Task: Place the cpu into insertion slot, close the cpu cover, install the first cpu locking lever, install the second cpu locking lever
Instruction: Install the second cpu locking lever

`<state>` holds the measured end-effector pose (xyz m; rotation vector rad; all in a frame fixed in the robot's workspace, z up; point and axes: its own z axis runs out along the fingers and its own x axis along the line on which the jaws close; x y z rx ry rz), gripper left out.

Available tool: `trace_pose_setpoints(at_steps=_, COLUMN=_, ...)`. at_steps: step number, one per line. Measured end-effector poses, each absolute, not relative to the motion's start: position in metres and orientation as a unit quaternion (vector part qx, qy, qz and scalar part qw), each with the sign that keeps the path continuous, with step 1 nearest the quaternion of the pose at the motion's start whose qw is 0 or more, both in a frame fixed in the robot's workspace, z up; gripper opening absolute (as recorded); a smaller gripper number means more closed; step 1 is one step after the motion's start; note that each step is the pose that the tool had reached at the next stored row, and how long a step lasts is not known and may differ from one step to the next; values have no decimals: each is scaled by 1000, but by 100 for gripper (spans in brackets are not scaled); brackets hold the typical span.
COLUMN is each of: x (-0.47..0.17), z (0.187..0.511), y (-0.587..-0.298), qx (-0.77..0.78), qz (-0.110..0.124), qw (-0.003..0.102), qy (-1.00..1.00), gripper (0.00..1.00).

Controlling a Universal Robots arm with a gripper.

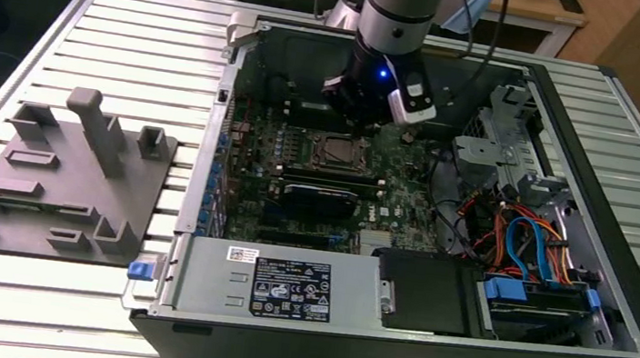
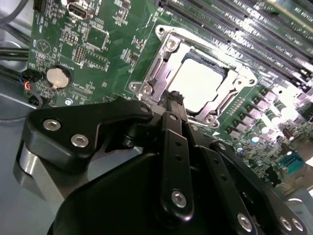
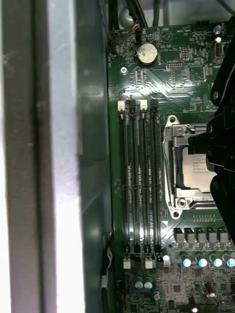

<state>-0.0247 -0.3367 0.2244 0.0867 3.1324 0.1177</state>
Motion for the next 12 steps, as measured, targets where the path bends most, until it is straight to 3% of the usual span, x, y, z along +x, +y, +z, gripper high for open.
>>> trace_pose_setpoints(at_steps=12, x=-25, z=224, y=-341, qx=28, qz=38, qw=3, qy=999, gripper=10)
